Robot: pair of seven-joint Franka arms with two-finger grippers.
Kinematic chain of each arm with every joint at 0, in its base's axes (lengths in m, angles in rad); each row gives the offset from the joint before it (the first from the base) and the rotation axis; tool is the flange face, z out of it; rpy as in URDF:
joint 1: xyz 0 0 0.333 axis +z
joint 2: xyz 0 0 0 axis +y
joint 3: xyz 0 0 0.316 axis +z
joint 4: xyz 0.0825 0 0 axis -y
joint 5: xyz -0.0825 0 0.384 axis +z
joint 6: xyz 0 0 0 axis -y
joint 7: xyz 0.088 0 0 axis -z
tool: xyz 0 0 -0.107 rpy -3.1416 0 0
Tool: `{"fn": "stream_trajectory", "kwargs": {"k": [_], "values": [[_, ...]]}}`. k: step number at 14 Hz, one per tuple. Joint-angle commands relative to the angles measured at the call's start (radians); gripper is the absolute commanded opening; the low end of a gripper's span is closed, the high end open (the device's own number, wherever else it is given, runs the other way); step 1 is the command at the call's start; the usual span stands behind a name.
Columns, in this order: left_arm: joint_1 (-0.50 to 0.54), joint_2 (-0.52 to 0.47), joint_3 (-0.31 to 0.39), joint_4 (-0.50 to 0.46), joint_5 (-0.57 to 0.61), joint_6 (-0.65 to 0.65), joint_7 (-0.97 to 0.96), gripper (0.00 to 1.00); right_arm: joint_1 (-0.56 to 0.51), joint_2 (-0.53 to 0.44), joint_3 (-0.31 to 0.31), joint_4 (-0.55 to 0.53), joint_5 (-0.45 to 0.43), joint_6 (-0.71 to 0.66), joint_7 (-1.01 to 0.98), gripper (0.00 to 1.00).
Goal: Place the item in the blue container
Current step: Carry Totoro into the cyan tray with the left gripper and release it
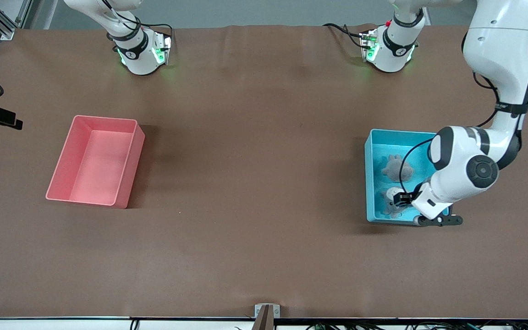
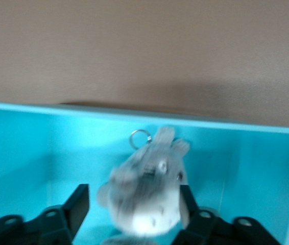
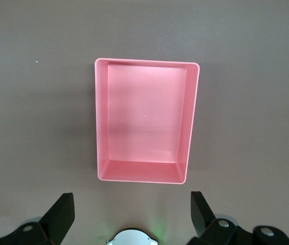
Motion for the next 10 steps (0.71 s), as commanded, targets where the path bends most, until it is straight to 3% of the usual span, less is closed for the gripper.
{"fn": "stream_trajectory", "kwargs": {"k": [1, 5, 10], "values": [[0.007, -0.106, -0.004, -0.023, -0.018, -0.093, 0.002, 1.0, 0.009, -0.098, 0.004, -0.104, 0.0, 0.028, 0.011, 1.0], [0.007, -0.228, -0.004, 0.036, -0.012, -0.21, 0.006, 1.0, 0.008, -0.228, 0.004, -0.251, -0.009, 0.086, 0.005, 1.0], [0.054, -0.239, 0.005, 0.293, 0.007, -0.501, 0.002, 1.0, 0.006, -0.259, 0.007, -0.277, -0.022, 0.091, -0.003, 1.0]]}}
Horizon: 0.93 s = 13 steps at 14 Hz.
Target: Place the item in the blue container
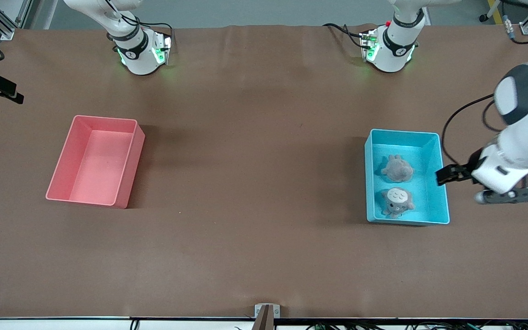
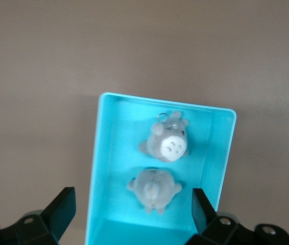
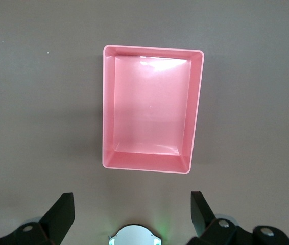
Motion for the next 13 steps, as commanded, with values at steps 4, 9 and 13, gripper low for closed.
{"fn": "stream_trajectory", "kwargs": {"k": [4, 9, 13], "values": [[0.012, -0.075, -0.011, 0.179, -0.011, -0.265, -0.015, 1.0, -0.008, -0.024, 0.021, 0.023, -0.017, -0.013, -0.006, 1.0], [0.009, -0.228, -0.014, 0.167, -0.016, -0.44, 0.004, 1.0, -0.017, -0.017, 0.021, 0.101, -0.018, -0.052, -0.026, 1.0], [-0.014, -0.342, -0.004, 0.041, -0.021, -0.439, -0.005, 1.0, -0.028, -0.015, 0.032, 0.129, -0.02, -0.088, -0.026, 1.0]]}}
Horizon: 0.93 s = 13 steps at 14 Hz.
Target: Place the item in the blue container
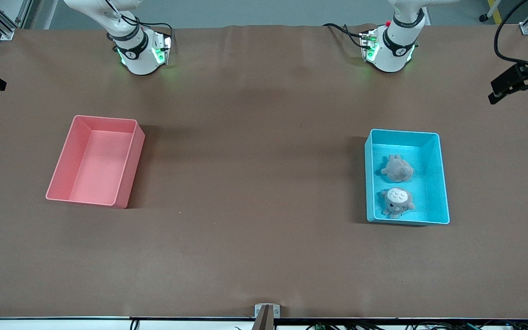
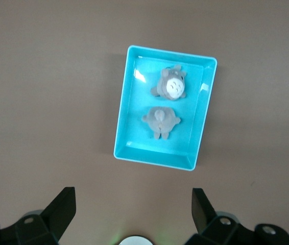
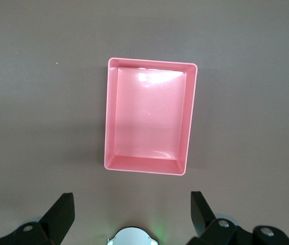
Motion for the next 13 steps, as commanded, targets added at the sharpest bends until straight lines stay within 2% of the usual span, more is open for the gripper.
{"fn": "stream_trajectory", "kwargs": {"k": [1, 4, 6, 13], "values": [[-0.013, -0.069, 0.009, -0.104, -0.017, 0.01, -0.001, 1.0, -0.024, -0.009, 0.032, 0.025, -0.02, -0.034, -0.013, 1.0], [-0.044, -0.092, 0.009, -0.141, -0.018, 0.017, -0.009, 1.0, -0.03, -0.009, 0.037, 0.026, -0.025, -0.042, -0.013, 1.0], [-0.041, -0.087, 0.009, -0.144, -0.067, 0.019, -0.004, 1.0, -0.03, -0.009, 0.039, 0.026, -0.023, -0.043, -0.014, 1.0], [-0.038, -0.049, 0.004, -0.062, -0.053, 0.001, -0.01, 1.0, -0.025, -0.009, 0.052, 0.026, -0.02, -0.06, -0.013, 1.0]]}}
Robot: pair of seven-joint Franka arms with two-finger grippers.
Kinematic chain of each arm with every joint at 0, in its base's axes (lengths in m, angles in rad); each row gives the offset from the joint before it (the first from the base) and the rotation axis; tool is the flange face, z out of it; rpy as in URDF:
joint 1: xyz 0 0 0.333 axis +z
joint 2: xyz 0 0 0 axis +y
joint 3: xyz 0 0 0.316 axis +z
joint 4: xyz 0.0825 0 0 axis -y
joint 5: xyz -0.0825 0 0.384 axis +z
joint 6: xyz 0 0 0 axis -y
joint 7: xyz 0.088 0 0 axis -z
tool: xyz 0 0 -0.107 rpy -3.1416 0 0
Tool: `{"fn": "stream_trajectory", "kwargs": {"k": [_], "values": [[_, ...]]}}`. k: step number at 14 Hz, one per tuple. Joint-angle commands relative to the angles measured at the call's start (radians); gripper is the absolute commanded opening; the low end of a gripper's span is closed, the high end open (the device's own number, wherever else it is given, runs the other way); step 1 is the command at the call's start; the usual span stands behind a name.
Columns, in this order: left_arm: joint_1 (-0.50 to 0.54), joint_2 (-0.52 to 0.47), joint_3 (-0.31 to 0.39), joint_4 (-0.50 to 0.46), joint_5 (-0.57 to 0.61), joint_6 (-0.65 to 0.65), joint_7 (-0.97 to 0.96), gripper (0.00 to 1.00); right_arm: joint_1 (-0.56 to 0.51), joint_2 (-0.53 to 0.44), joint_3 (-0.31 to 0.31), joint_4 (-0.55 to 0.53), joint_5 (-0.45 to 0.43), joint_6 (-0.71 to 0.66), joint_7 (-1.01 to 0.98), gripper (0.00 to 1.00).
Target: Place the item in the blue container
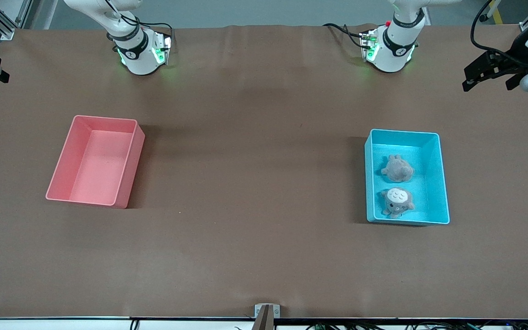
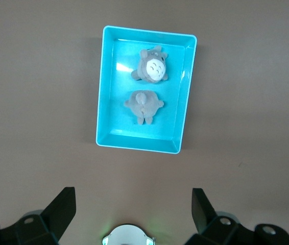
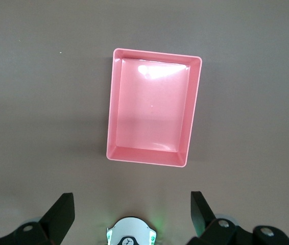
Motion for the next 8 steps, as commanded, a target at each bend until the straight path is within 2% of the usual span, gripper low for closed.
{"fn": "stream_trajectory", "kwargs": {"k": [1, 8], "values": [[0.001, 0.014, 0.001, 0.03, 0.003, -0.014, -0.008, 1.0, -0.022, -0.01, 0.019, 0.003, -0.008, -0.01, -0.011, 1.0], [0.004, 0.014, 0.007, 0.046, 0.035, -0.068, -0.008, 1.0, -0.023, -0.01, 0.019, -0.003, 0.018, -0.026, 0.064, 1.0]]}}
